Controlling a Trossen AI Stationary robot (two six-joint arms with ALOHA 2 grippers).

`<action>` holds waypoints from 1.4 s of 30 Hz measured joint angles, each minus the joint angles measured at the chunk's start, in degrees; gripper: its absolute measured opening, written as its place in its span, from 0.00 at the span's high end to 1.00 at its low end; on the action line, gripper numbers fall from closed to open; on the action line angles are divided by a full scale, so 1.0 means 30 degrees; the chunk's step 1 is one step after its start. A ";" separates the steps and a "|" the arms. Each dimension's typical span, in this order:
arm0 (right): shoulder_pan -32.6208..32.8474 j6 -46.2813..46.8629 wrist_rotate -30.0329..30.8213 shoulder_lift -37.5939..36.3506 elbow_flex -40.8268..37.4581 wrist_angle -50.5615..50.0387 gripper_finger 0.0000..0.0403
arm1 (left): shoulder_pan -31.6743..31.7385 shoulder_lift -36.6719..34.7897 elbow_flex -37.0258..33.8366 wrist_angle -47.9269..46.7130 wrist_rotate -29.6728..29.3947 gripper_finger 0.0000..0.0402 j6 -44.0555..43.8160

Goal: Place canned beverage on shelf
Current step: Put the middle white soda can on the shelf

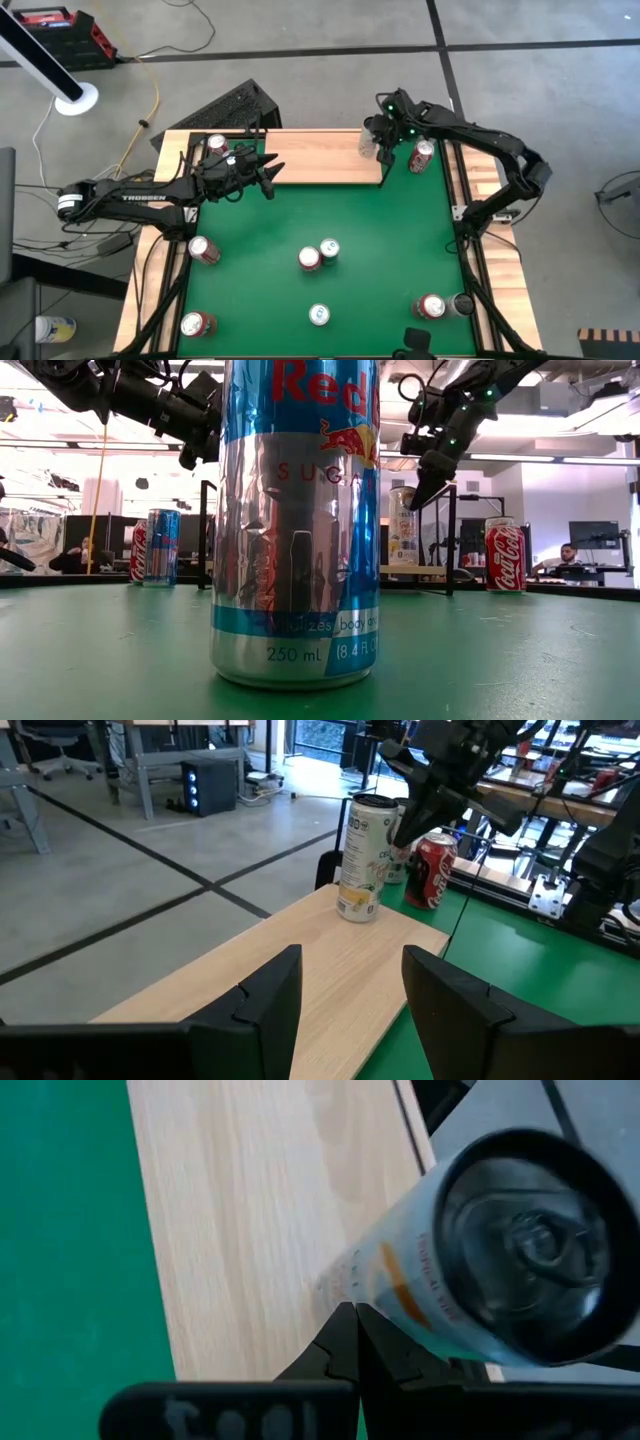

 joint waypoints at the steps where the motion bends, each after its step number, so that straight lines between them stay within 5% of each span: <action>1: -0.0006 -0.0007 0.0000 -0.0001 0.0000 0.0093 0.95 | -0.0001 0.0000 0.0000 -0.0002 0.0000 0.61 -0.0015; 30: -0.0181 -0.1035 0.2098 -0.0042 -0.0007 0.2481 0.95 | 0.0000 0.0000 0.0000 -0.0002 0.0000 0.61 -0.0007; 42: -0.0248 -0.0943 0.1137 0.0098 -0.0007 0.2243 0.95 | 0.0000 0.0000 0.0000 -0.0002 0.0000 0.61 -0.0007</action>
